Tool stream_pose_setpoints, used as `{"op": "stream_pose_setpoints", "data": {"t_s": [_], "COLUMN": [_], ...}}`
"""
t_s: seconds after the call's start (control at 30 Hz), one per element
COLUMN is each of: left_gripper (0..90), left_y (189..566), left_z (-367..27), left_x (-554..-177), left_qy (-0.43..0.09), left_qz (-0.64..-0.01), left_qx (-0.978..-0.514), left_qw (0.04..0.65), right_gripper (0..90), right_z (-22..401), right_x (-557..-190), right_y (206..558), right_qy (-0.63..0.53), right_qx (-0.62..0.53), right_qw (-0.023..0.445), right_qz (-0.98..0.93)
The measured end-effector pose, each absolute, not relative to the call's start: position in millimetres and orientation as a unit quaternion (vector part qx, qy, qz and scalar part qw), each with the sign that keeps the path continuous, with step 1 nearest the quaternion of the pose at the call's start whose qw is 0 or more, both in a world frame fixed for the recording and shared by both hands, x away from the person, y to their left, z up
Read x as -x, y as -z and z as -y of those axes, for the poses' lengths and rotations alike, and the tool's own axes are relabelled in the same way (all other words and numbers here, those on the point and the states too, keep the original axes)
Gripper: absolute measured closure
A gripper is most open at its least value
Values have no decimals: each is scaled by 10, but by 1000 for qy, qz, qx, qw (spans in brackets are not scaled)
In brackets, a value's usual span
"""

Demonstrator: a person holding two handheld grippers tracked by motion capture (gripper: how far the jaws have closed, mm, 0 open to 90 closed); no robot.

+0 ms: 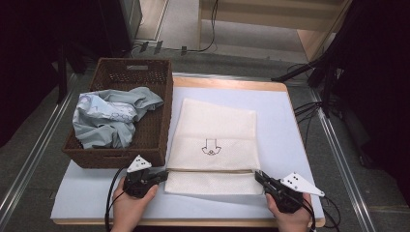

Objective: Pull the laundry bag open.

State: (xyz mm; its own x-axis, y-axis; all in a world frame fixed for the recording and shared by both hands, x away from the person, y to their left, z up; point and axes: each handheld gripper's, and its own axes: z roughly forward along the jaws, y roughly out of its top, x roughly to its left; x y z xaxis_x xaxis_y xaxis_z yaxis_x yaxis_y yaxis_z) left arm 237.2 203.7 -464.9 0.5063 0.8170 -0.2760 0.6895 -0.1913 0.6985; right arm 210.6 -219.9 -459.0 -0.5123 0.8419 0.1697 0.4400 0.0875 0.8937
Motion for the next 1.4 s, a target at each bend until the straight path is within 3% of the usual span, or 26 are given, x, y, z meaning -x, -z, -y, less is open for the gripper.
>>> {"op": "stream_pose_setpoints", "data": {"t_s": [1.07, 1.17, 1.2, 1.27, 1.3, 1.4], "left_gripper": [882, 879, 864, 764, 700, 656], "left_y": [4689, 4689, 4697, 4683, 4683, 4652], "left_z": [-2091, -2095, -2094, -2081, -2081, -2070], "left_x": [-2329, -2327, -2332, -2316, -2316, -2289], "left_qy": [-84, -86, -75, -89, -89, -98], "left_qz": [-489, -486, -481, -477, -477, -469], "left_qx": [-763, -766, -769, -772, -772, -767], "left_qw": [413, 412, 414, 410, 410, 427], "right_gripper": [850, 810, 677, 583, 583, 532], "right_z": [2233, 2239, 2258, 2286, 2286, 2361], "right_x": [-2197, -2216, -2249, -2265, -2265, -2282], "right_y": [4699, 4726, 4787, 4814, 4814, 4804], "right_qy": [-484, -480, -471, -468, -468, -474], "right_qx": [-481, -486, -504, -512, -512, -523], "right_qw": [193, 184, 179, 185, 185, 198], "right_qz": [-705, -707, -702, -696, -696, -680]}}
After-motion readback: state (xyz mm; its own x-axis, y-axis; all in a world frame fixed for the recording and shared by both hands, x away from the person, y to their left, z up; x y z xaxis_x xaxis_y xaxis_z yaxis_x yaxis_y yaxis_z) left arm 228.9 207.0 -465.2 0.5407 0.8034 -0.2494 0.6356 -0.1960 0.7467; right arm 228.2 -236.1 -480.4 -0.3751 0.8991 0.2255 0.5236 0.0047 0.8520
